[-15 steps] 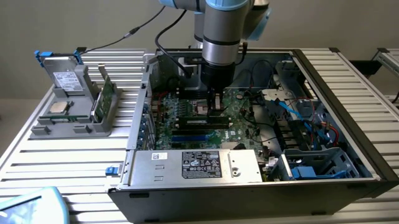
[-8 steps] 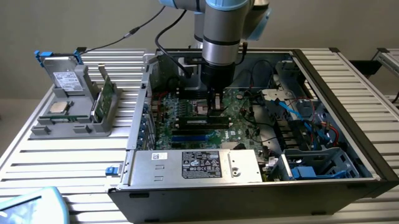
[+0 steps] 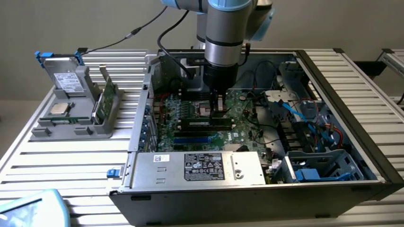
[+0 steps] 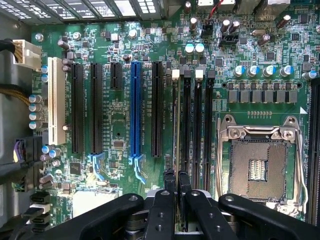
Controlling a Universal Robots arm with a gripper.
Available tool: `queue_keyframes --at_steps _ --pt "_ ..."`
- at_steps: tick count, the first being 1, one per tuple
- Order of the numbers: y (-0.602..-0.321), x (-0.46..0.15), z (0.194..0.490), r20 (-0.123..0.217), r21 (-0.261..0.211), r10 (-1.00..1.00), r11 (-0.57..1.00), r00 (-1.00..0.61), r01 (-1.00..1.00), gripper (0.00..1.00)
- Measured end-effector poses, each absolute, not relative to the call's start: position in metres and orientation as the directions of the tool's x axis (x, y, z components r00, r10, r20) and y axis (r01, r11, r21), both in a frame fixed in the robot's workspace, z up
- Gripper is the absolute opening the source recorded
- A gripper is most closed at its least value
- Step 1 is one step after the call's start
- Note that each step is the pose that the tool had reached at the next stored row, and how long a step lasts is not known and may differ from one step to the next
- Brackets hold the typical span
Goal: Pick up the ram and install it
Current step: 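Insert the ram into the slot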
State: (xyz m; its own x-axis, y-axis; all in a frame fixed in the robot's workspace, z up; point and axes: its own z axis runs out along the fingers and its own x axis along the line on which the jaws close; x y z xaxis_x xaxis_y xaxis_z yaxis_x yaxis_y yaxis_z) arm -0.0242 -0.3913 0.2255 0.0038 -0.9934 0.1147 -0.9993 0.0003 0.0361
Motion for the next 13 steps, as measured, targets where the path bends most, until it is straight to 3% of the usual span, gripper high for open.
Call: queue_keyframes --at_steps 13 --pt "-0.3909 -0.0243 0.2247 0.115 0.036 -0.993 -0.004 0.008 -0.999 0.13"
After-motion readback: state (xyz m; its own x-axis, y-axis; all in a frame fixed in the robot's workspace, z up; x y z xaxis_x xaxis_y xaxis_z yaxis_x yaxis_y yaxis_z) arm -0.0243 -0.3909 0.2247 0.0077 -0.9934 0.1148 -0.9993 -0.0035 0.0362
